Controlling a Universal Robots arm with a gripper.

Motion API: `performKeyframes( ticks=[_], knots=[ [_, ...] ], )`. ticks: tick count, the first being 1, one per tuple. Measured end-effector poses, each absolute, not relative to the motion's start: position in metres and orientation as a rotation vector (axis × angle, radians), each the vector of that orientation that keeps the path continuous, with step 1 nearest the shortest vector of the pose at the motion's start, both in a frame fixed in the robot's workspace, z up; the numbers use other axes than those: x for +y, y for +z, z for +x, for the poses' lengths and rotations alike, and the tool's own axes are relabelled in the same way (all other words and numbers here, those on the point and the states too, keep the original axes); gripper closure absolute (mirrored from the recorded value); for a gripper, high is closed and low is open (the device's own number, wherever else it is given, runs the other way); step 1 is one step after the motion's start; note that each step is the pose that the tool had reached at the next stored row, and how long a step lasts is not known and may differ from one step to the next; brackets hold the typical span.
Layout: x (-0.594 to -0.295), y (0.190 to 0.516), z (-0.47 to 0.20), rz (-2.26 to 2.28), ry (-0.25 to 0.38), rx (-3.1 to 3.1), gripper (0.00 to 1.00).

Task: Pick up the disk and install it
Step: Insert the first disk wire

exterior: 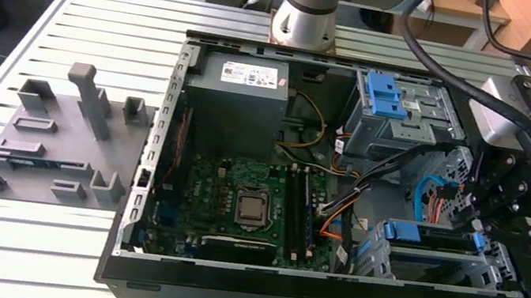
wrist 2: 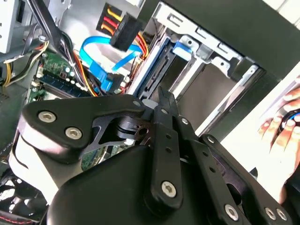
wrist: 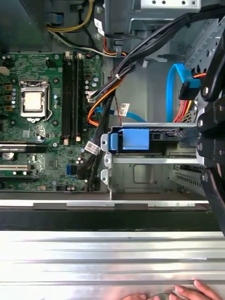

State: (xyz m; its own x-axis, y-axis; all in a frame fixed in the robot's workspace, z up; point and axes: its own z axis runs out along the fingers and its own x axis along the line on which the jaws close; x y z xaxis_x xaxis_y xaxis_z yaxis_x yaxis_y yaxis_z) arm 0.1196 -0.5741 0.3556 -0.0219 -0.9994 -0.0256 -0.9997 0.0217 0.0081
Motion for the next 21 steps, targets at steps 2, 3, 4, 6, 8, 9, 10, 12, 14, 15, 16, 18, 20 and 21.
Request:
performKeyframes(
  ticks=[2, 3, 4, 6, 8, 9, 10, 12, 14, 15, 16, 18, 20, 21],
  knots=[
    [-0.573, 0.356, 0.12, -2.188, 0.037, 2.236, 0.89],
    [-0.573, 0.357, 0.12, -2.188, 0.036, 2.237, 0.89],
    [-0.572, 0.359, 0.12, -2.188, 0.037, 2.236, 0.89],
    [-0.57, 0.362, 0.12, -2.188, 0.037, 2.236, 0.89],
    [-0.568, 0.364, 0.12, -2.188, 0.036, 2.236, 0.89],
    [-0.566, 0.366, 0.12, -2.188, 0.035, 2.236, 0.89],
    [-0.565, 0.366, 0.12, -2.188, 0.035, 2.236, 0.89],
    [-0.563, 0.366, 0.121, -2.188, 0.035, 2.236, 0.89],
    [-0.562, 0.366, 0.124, -2.188, 0.035, 2.236, 0.89],
    [-0.562, 0.366, 0.126, -2.188, 0.034, 2.236, 0.89],
    [-0.561, 0.366, 0.128, -2.188, 0.035, 2.236, 0.89],
    [-0.561, 0.366, 0.132, -2.188, 0.035, 2.236, 0.89],
    [-0.56, 0.366, 0.136, -2.188, 0.035, 2.236, 0.89],
    [-0.56, 0.366, 0.137, -2.188, 0.035, 2.236, 0.89]
  ],
)
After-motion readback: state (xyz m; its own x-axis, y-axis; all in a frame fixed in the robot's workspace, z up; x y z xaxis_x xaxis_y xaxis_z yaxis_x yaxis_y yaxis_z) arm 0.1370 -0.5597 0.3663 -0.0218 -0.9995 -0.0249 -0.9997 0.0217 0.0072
